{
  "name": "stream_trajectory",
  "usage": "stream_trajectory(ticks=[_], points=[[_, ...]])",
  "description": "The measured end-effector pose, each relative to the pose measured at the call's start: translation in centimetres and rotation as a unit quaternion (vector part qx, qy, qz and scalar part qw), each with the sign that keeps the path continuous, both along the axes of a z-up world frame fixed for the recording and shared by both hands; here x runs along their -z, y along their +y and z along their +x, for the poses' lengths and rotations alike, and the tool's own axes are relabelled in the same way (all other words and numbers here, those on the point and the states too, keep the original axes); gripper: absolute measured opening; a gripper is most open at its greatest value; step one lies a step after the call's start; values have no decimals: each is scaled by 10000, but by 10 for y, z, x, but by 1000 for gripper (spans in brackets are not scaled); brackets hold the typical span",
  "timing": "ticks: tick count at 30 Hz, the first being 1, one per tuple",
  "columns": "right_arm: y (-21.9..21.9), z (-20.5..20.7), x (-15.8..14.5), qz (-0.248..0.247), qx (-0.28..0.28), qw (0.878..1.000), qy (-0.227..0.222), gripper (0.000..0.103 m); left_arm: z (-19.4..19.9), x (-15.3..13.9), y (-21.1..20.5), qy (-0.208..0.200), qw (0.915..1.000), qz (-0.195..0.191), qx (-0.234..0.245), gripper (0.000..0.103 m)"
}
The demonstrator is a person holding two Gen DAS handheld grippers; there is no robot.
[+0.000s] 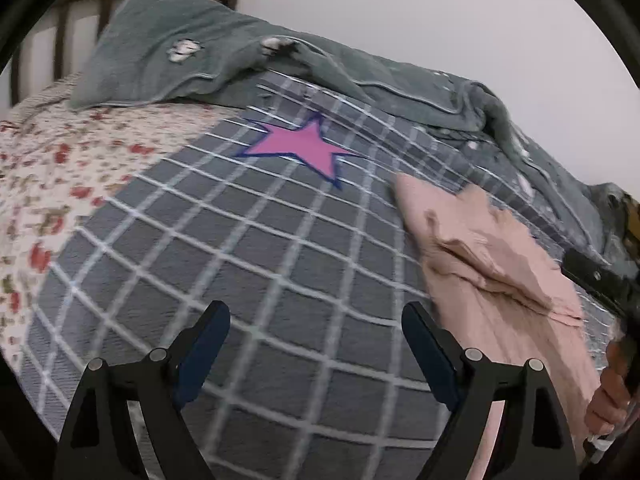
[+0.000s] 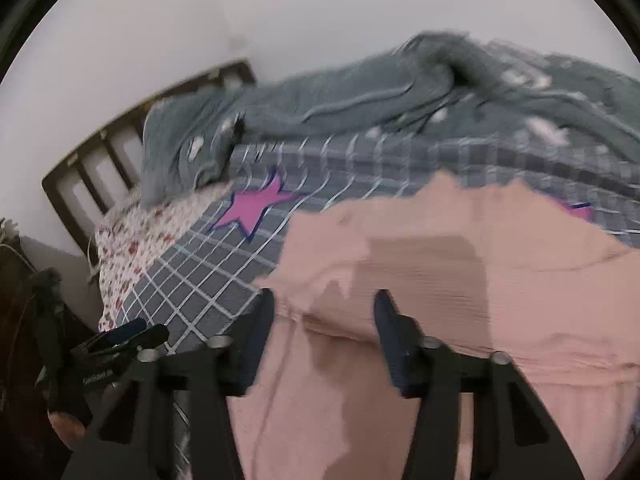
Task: Fold small clothes
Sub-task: 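Lay the held sleeve across the sweater body and open the right tool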
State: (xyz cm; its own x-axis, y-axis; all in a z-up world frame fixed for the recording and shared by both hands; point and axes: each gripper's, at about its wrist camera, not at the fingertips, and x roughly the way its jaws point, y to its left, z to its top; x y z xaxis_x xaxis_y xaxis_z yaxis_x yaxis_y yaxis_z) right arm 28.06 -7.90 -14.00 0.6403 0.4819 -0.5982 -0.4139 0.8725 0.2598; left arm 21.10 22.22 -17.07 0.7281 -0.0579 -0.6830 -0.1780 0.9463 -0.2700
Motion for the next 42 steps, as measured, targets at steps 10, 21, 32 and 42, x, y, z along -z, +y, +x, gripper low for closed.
stream_trajectory(ticks=[10,21,32,42], points=[[-149,-21,12,-982,1583,9825,-98,51,64,-14,-75,-132,9934,-348,1086,66],[-210,-11,43,-413,1646,9852,254,51,113,-1,-91,190,9973,-284,657,7],[-201,32,55,-614,1790,9806,519,46,109,-7,-97,-237,9966,261,742,6],[-195,29,59,-896,1894,9763,541,45,90,17,-81,59,9979,244,591,45]])
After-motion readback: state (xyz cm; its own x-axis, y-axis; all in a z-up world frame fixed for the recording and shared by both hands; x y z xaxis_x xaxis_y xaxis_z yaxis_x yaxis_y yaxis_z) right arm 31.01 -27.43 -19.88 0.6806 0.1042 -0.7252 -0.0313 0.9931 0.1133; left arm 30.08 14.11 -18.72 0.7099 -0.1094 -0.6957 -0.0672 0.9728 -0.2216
